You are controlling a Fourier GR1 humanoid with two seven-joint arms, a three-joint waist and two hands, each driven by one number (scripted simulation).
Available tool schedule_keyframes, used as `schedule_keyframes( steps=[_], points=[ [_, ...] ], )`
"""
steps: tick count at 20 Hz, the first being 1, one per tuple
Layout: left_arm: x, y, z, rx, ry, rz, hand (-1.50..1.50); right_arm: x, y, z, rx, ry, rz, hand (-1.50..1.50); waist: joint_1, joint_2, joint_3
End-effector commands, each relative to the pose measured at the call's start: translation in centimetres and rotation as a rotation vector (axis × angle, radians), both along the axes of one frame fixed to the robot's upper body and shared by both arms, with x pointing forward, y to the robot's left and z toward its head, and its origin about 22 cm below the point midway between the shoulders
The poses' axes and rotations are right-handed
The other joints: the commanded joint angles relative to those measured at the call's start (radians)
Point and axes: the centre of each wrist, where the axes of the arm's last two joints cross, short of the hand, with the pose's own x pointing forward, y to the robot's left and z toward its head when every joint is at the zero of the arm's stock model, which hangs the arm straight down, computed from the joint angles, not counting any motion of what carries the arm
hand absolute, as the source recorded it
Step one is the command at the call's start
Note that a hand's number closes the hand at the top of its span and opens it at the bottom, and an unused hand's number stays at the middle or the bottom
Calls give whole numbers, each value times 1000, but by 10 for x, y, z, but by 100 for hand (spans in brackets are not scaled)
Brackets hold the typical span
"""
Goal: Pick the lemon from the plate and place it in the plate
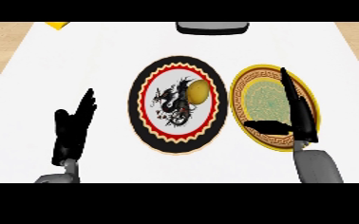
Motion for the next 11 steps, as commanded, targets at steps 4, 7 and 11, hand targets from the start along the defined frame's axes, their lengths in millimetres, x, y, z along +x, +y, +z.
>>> schedule_keyframes(
  steps=[4, 7, 11],
  points=[
    [5, -14, 15, 4, -19, 7, 0, 2, -32, -10, -14, -32, -87, -150, 1, 0, 0],
    [-8, 10, -20, 15, -9, 10, 0, -8, -43, -9, -19, 5, -84, -150, -1, 0, 0],
    [-2, 5, 16, 10, 2, -4, 0, -4, -46, -16, -44, 16, -112, -150, 1, 0, 0]
  ],
)
